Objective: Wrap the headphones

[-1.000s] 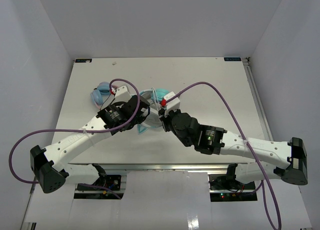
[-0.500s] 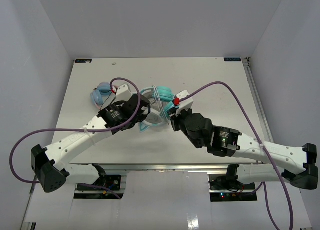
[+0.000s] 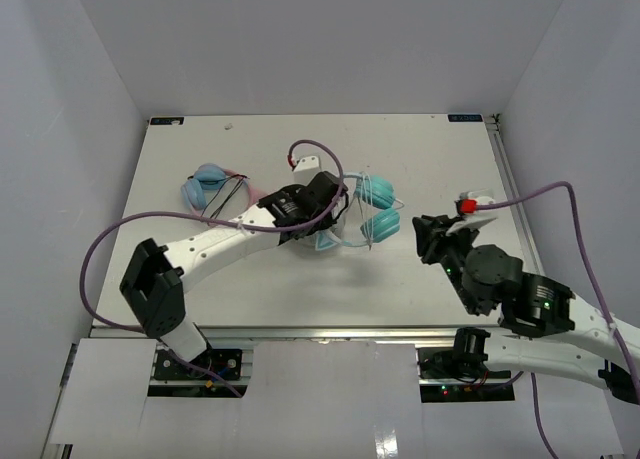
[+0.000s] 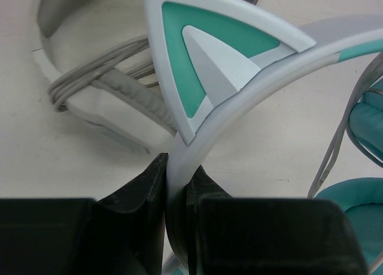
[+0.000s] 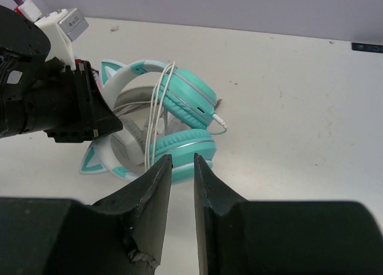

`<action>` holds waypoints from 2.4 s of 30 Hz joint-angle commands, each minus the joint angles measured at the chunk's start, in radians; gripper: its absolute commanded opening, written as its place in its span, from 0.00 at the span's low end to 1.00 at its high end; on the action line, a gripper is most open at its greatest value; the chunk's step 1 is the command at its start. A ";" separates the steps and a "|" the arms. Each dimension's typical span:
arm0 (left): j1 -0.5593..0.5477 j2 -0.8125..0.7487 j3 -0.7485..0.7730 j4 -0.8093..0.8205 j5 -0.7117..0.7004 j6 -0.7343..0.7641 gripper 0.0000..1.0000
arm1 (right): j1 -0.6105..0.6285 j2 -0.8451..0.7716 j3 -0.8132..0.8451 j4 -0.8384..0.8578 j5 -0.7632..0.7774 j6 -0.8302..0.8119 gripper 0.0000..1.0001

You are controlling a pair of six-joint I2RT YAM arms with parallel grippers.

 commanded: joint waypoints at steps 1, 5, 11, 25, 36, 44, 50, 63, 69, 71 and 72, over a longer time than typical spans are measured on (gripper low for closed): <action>-0.038 0.103 0.153 0.136 0.030 0.073 0.00 | 0.004 -0.140 -0.061 -0.030 0.157 0.065 0.28; -0.068 0.267 0.284 0.143 0.046 0.110 0.00 | 0.006 -0.208 -0.085 -0.030 0.158 0.082 0.27; -0.110 0.453 0.420 0.145 0.051 0.128 0.00 | 0.004 -0.172 -0.086 -0.050 0.180 0.098 0.28; -0.111 0.651 0.546 0.150 0.079 0.119 0.00 | 0.004 -0.117 -0.107 -0.063 0.228 0.132 0.30; -0.107 0.678 0.542 0.160 0.089 0.114 0.00 | 0.004 -0.132 -0.147 -0.062 0.283 0.172 0.31; -0.091 0.683 0.514 0.176 0.128 0.122 0.16 | 0.004 -0.139 -0.145 -0.063 0.283 0.170 0.32; -0.084 0.693 0.498 0.189 0.138 0.122 0.22 | 0.005 -0.143 -0.145 -0.063 0.280 0.168 0.33; -0.072 0.710 0.481 0.200 0.150 0.120 0.34 | 0.005 -0.156 -0.147 -0.065 0.272 0.171 0.33; -0.068 0.709 0.470 0.205 0.156 0.122 0.45 | 0.004 -0.157 -0.149 -0.066 0.273 0.172 0.33; -0.068 0.707 0.466 0.206 0.156 0.122 0.46 | 0.004 -0.158 -0.148 -0.066 0.274 0.172 0.33; -0.068 0.704 0.464 0.206 0.155 0.122 0.47 | 0.004 -0.160 -0.147 -0.067 0.273 0.172 0.33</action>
